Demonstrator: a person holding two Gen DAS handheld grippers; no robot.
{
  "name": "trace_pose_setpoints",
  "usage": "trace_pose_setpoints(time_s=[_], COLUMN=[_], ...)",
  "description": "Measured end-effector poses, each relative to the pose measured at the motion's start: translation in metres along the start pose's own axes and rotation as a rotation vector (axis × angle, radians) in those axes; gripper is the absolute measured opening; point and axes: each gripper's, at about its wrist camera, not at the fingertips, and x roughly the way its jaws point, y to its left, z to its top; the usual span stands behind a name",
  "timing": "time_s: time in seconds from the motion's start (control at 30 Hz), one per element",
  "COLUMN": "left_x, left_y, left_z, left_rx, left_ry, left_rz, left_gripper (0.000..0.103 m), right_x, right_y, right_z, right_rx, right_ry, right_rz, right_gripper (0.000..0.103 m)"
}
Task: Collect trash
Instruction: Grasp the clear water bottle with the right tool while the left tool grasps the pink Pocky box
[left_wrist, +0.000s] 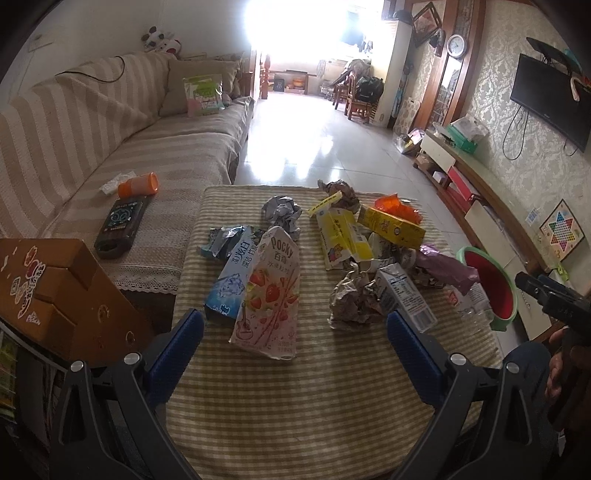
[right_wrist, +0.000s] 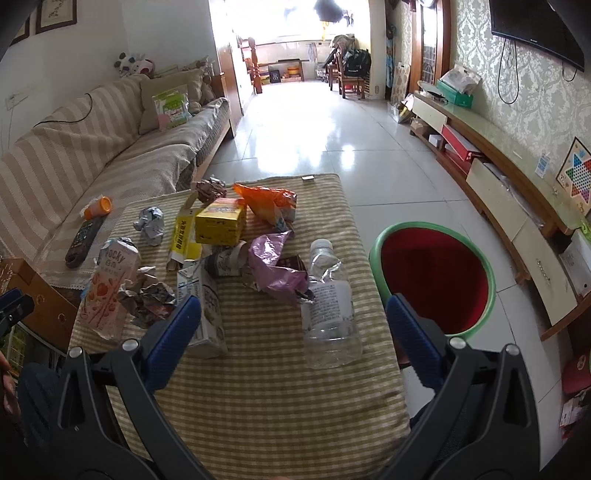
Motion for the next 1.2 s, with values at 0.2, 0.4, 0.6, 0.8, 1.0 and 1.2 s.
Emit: trace_pose_setpoints(time_s=[0.2, 0.4, 0.6, 0.8, 1.0, 1.2], left_x=[0.042, 0.082, 0.118, 0.148, 0.168, 0.167], left_y=[0.009, 0.011, 0.009, 0.009, 0.003, -0.004], left_z=[0.006, 0.011, 0.019, 0.024, 0.024, 0.026], left_rx=[0.029, 0.046, 0.092, 0.124, 0.153, 0.182], left_ry=[0.067, 0.125, 0.162, 0.219, 0.264, 0.252], left_rz=[0.009, -0.005, 0.035, 0.066, 0.109, 0.138], left_gripper=[0.095, 0.095, 0.095, 0.094, 0.073, 0.044], right_x=[0.058, 0.100, 0.123, 0.137, 0.147, 0.149], right_y=[-0.013, -0.023, -0.025, -0.031, -0.033, -0.033], right_z=[-0.004, -0.012, -0.016, -0.019, -0.023, -0.027], right_rx=[-0.053, -0.073, -0.086, -0.076, -0.077, -0.072], right_ry=[0.167, 0.262, 0.296, 0.315, 0.332, 0.360], right_rz=[-0.034, -0.052, -0.056, -0.048, -0.039, 0.001], right_gripper=[0.099, 0.099, 0.099, 0.099, 0.096, 0.058])
